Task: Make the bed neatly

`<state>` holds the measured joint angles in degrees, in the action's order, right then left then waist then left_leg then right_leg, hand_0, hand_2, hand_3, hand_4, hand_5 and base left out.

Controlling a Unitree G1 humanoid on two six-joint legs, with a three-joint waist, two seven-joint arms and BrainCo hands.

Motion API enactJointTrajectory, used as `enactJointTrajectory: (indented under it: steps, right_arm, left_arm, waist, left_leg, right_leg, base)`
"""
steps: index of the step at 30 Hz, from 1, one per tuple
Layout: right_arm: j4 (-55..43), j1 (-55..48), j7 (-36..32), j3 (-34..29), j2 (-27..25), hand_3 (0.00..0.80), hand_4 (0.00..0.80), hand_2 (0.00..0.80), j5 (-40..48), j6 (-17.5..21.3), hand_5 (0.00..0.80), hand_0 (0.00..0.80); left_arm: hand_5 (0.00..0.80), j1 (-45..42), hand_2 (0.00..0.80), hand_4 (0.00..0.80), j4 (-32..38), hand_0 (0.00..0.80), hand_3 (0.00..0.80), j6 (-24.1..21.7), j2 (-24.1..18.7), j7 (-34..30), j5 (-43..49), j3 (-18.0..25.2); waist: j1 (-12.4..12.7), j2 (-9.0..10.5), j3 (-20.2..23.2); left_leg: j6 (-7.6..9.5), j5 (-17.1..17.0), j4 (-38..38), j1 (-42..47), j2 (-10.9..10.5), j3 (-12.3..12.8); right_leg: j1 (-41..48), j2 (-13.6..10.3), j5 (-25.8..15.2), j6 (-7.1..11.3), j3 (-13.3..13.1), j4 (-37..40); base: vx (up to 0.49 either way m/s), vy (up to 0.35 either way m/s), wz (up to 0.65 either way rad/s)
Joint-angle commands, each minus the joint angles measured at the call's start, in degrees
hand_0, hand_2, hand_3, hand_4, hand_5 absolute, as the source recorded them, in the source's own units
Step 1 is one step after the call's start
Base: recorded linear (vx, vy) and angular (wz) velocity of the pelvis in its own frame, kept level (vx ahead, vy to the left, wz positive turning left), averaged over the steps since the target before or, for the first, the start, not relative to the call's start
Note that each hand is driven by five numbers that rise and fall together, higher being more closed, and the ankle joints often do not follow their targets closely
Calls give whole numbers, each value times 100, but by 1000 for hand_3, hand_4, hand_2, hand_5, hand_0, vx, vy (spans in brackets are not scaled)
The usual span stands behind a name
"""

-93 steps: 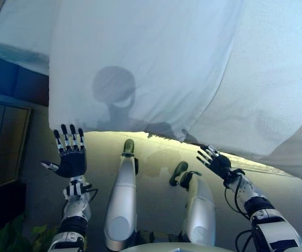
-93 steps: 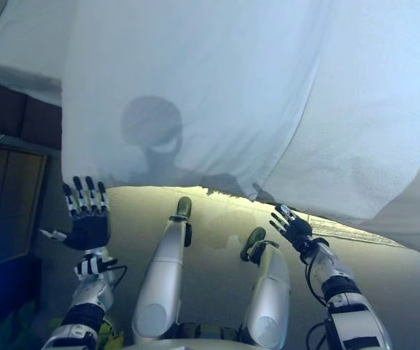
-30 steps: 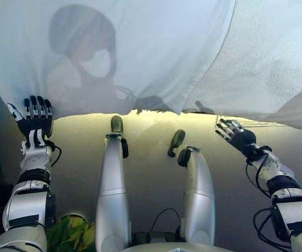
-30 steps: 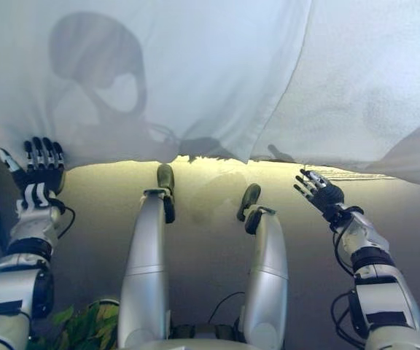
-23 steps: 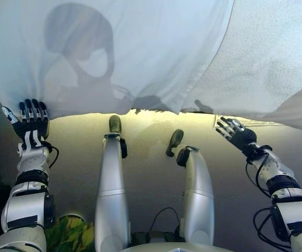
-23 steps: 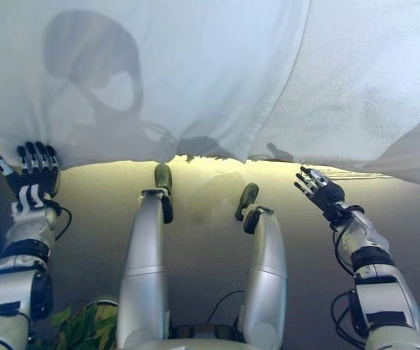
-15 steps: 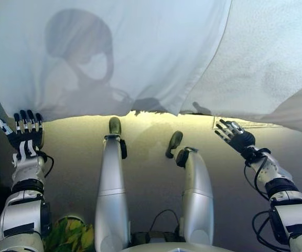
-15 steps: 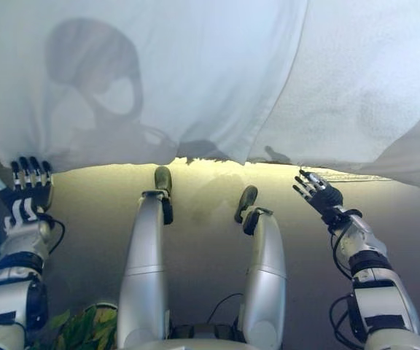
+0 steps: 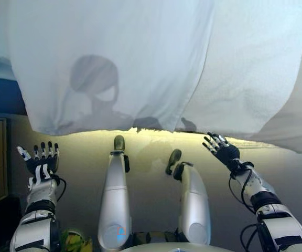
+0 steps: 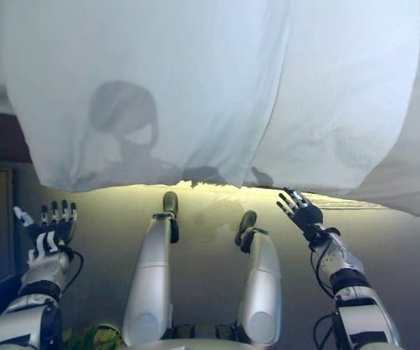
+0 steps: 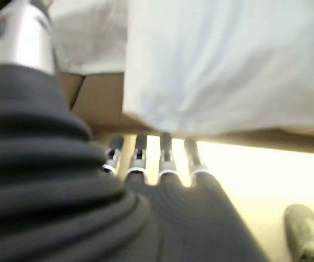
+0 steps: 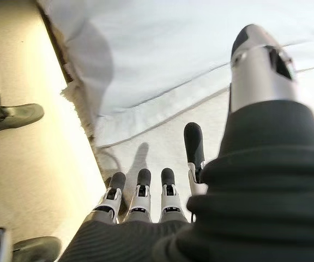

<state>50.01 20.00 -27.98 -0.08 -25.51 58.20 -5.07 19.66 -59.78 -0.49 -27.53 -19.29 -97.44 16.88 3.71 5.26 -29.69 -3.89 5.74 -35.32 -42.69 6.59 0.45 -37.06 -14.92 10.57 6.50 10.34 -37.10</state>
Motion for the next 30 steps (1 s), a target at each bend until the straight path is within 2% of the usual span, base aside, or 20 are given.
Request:
enactJointTrajectory:
  steps: [1,4,7,11,21,24,28,30]
  right_arm:
    - [-252,-296,60,-396,-92,0,0,0,228,170,0,0]
    - [-310,-491,134,-477,-20,0,0,0,126,179,0,0]
    - [-167,-584,304,-440,-49,0,0,0,-435,261,0,0]
    - [-63,-758,264,-382,-71,0,0,0,-506,166,0,0]
    - [287,-1606,330,-492,278,0,0,0,-839,5,0,0]
    - [523,-1803,579,-431,483,0,0,0,-915,46,0,0]
    - [1021,-1936,1022,-358,821,0,0,0,-921,344,0,0]
    - [1378,-1935,1112,-406,937,0,0,0,-1053,402,0,0]
  left_arm:
    - [0,-188,0,0,118,0,0,-161,91,-186,354,-77]
    - [0,-332,0,0,215,0,0,-179,178,-265,494,-83]
    - [0,-412,0,0,241,0,0,-169,231,-257,787,-119]
    - [0,-469,0,0,285,0,0,-158,87,-247,1118,-265]
    - [0,-970,0,0,337,0,0,-200,16,-349,2389,-378]
    - [0,-1089,0,0,147,0,0,-196,86,-458,2968,-553]
    - [0,-1121,0,0,-124,0,0,-561,403,-390,4158,-1068]
    - [0,-1106,0,0,-319,0,0,-740,603,-273,4454,-1289]
  waist:
    - [-1,-219,103]
    - [-31,-234,258]
    - [-58,-300,418]
    - [-127,-372,651]
    - [-390,-500,1672]
    - [-443,-571,2032]
    - [-447,-637,2325]
    - [-433,-653,2415]
  left_leg:
    - [-28,9,650,918,-21,200]
    - [-50,-61,901,1284,-48,278]
    - [-61,-136,1167,1680,-96,334]
    - [-78,-275,1580,2240,-152,408]
    - [-133,-784,3124,3825,-132,557]
    - [-150,-927,3546,4187,-124,563]
    - [-153,-1046,3973,4498,-116,606]
    - [-160,-1037,4032,4536,-123,584]
  right_leg:
    - [196,-183,-1003,254,-75,386]
    - [547,-189,-1018,249,-36,680]
    - [931,-197,-1014,228,-6,977]
    - [1474,-177,-1060,214,14,1341]
    - [3185,28,-1154,144,116,2778]
    - [3541,103,-1286,133,52,3168]
    - [3884,157,-1424,138,101,3568]
    - [4024,189,-1495,138,158,3768]
  base:
    - [58,-171,1]
    - [47,-124,-1]
    - [53,-82,-2]
    - [82,-90,-3]
    - [173,-91,-8]
    - [234,-57,-14]
    - [163,-65,-15]
    - [84,-72,-12]
